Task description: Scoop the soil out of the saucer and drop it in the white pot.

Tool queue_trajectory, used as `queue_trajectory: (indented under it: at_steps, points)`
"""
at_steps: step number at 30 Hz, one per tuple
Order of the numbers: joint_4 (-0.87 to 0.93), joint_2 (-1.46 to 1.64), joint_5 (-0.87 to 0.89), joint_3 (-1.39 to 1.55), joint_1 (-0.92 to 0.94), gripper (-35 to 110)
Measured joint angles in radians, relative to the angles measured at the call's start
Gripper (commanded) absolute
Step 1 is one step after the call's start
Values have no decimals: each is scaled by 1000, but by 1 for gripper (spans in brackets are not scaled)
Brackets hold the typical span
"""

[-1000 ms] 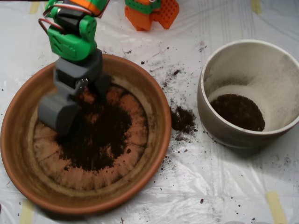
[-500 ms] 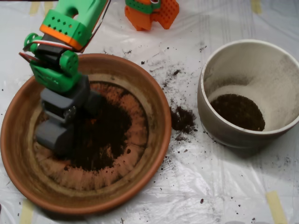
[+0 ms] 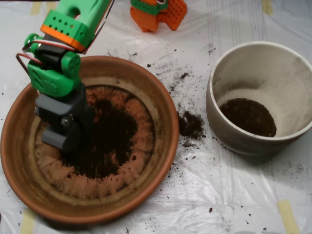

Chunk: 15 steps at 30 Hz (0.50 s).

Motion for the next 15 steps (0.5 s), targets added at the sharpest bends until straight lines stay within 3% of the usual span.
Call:
queue_trajectory:
  at_steps: [8,15]
  points:
    - [-322,428,-98,491,-61,-1]
    - [-207,862,-106,577,-192,-1]
